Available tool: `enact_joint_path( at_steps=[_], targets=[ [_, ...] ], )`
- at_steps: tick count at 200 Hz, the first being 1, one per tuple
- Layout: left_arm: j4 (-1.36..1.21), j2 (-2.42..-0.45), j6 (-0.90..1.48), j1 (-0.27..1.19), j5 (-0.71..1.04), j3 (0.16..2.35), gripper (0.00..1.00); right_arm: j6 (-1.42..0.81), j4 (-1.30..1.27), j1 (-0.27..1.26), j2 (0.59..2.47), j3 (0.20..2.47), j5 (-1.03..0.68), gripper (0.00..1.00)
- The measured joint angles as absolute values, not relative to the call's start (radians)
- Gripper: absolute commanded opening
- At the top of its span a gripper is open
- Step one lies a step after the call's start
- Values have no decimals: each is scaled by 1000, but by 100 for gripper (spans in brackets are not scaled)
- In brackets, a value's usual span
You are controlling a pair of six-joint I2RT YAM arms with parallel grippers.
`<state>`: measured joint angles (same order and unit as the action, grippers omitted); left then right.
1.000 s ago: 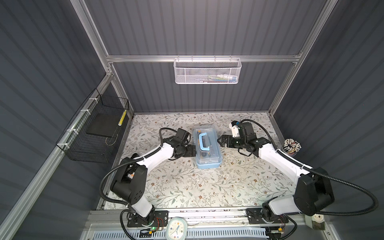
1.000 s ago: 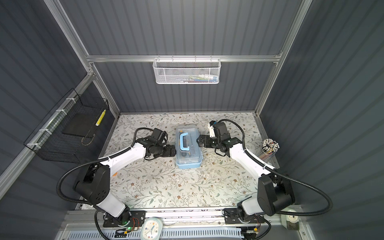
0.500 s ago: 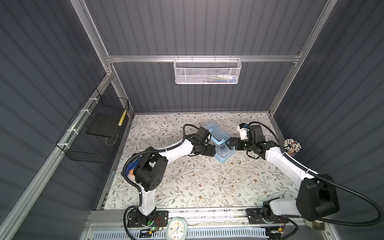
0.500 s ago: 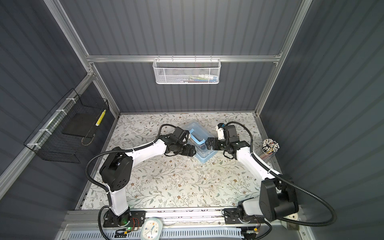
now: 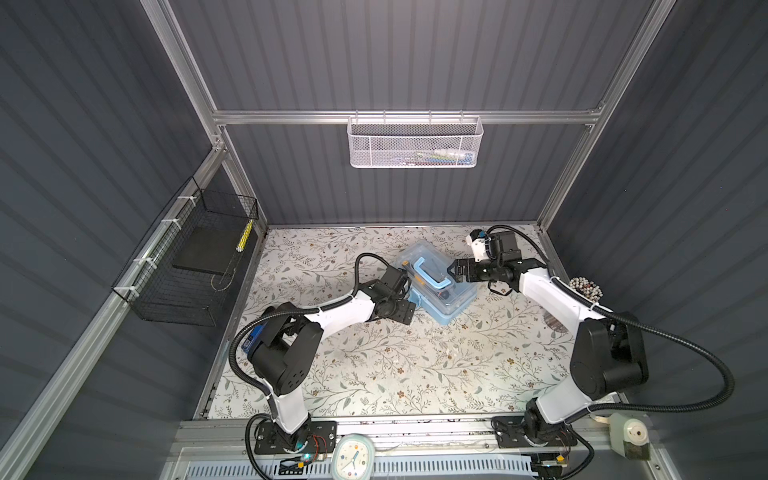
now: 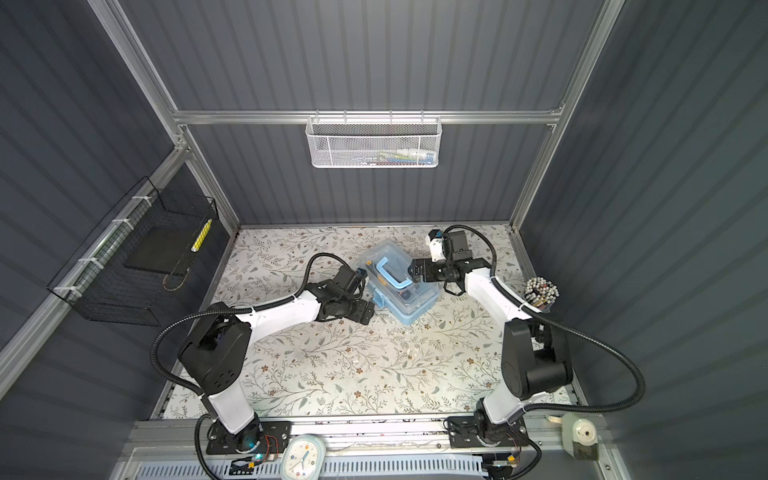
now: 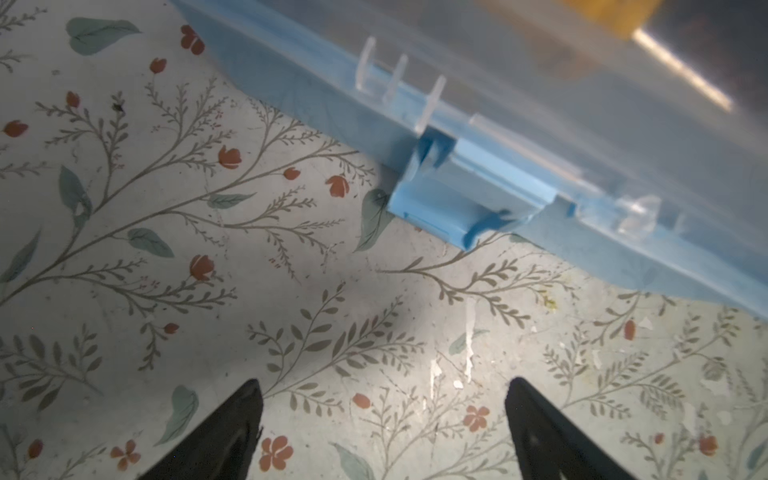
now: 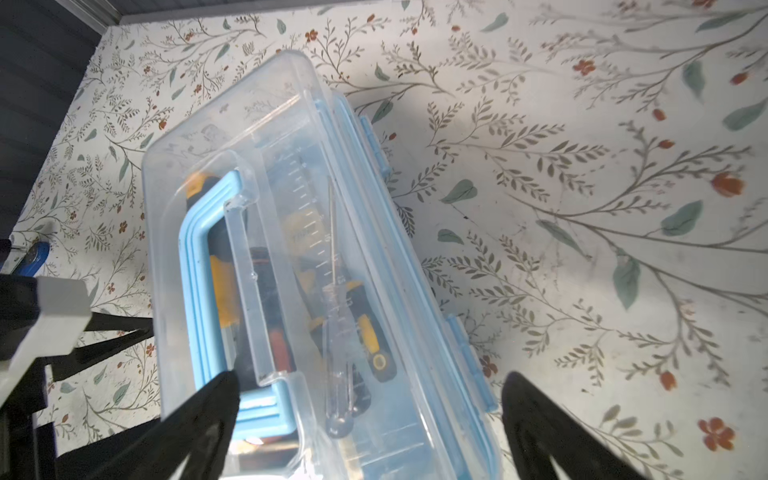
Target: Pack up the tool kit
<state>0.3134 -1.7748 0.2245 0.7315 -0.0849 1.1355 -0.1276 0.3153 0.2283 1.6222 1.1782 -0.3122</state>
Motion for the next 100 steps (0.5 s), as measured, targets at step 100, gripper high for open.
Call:
enact_joint_path(
  at_steps=[100],
  targets=[
    [11, -1761, 104, 740, -256, 914, 100, -193, 369, 270, 1573, 1103, -373, 74]
  ],
)
